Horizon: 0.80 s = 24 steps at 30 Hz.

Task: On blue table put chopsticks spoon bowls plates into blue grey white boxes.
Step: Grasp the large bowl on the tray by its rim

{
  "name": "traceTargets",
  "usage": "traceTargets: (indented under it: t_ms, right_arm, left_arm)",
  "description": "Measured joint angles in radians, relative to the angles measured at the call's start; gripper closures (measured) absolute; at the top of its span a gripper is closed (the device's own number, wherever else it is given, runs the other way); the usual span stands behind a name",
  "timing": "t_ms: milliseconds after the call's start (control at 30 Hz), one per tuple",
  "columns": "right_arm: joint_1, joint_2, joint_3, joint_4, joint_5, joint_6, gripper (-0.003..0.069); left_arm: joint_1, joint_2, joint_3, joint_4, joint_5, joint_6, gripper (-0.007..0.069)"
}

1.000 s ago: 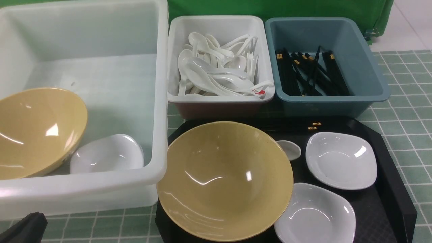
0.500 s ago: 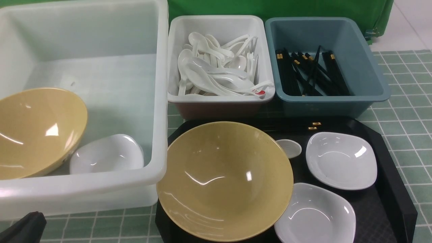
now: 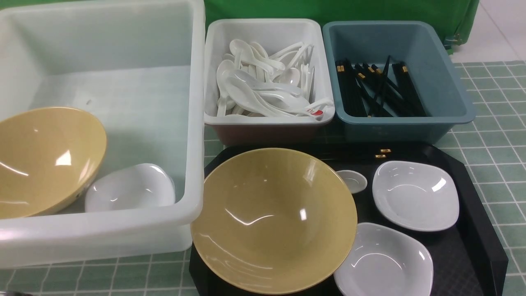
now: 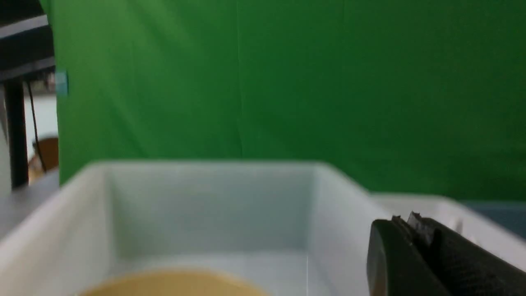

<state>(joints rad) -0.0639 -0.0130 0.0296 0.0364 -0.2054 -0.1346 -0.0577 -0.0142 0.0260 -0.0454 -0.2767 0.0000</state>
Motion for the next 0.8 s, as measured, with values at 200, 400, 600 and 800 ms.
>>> traceTargets:
  t_ms: [200, 400, 600, 800]
  right_arm:
    - [0.000, 0.000, 0.000, 0.011, -0.397, 0.269, 0.0423]
    - [0.000, 0.005, -0.091, 0.023, -0.307, 0.434, 0.0454]
    - [0.000, 0.175, -0.420, 0.020, 0.007, 0.235, 0.0586]
    - [0.000, 0.391, -0.559, 0.019, 0.364, 0.072, 0.0620]
  left_arm:
    - [0.000, 0.000, 0.000, -0.004, -0.378, -0.070, 0.0620]
    - [0.000, 0.023, -0.154, -0.030, -0.314, -0.142, 0.0620]
    - [0.000, 0.279, -0.583, 0.007, 0.130, -0.068, 0.0620]
    - [-0.004, 0.577, -0.788, -0.046, 0.425, -0.053, 0.0620]
